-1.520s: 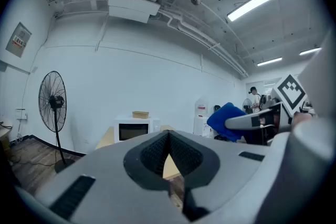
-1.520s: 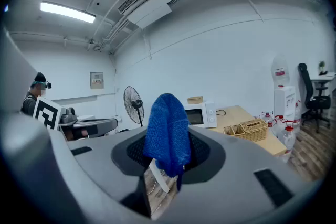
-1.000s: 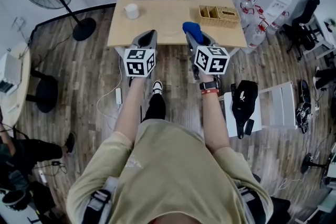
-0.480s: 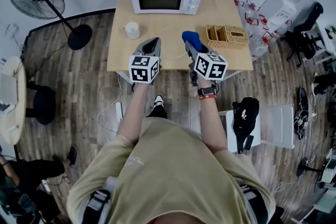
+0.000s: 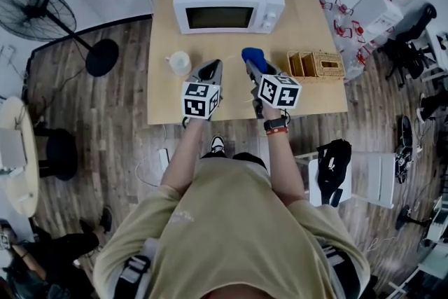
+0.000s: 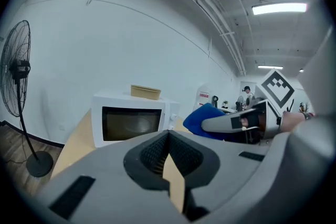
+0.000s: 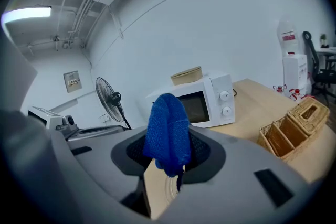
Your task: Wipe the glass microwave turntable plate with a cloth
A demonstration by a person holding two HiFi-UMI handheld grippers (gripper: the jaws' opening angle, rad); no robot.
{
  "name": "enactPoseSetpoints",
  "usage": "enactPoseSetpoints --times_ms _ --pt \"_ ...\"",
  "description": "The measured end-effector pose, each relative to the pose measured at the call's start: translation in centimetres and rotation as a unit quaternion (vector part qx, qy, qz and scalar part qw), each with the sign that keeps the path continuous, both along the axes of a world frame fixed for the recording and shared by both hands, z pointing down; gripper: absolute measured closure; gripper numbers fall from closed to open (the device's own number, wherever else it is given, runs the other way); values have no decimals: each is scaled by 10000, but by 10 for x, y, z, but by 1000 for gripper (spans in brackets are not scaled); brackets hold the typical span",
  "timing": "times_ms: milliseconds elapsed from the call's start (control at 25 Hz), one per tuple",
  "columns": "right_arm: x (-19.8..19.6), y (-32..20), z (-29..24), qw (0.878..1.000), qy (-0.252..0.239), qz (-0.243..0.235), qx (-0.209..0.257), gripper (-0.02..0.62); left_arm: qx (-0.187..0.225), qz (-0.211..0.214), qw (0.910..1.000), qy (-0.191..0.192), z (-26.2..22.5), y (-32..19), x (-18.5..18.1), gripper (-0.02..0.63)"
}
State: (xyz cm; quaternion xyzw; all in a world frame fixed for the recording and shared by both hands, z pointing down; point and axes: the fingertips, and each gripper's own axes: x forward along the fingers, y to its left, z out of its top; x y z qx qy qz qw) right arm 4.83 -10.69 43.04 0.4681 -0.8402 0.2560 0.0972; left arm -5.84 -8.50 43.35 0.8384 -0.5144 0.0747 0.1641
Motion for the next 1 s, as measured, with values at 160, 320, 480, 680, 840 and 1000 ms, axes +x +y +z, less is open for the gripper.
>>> enactPoseSetpoints --times_ms 160,320,480,680,840,1000 --pt "-3 -17 22 9996 -81 180 -208 456 -182 138 9997 7 21 -15 -3 588" --pt "-4 -27 54 9985 -147 263 -467 456 -313 139 9994 51 43 -25 -5 588" --pt "-10 -35 82 9970 -199 313 -684 456 -401 144 9991 82 61 -35 -5 588" --pt "-26 -54 114 9945 -350 221 -963 456 -335 8 9994 115 70 -55 -9 588" --pt "-37 -63 136 9911 -515 196 -1210 456 -411 -113 9990 121 82 -62 -13 588" --pt "-51 -73 163 9878 -504 112 -1469 456 -450 -166 9988 99 94 -70 -22 588"
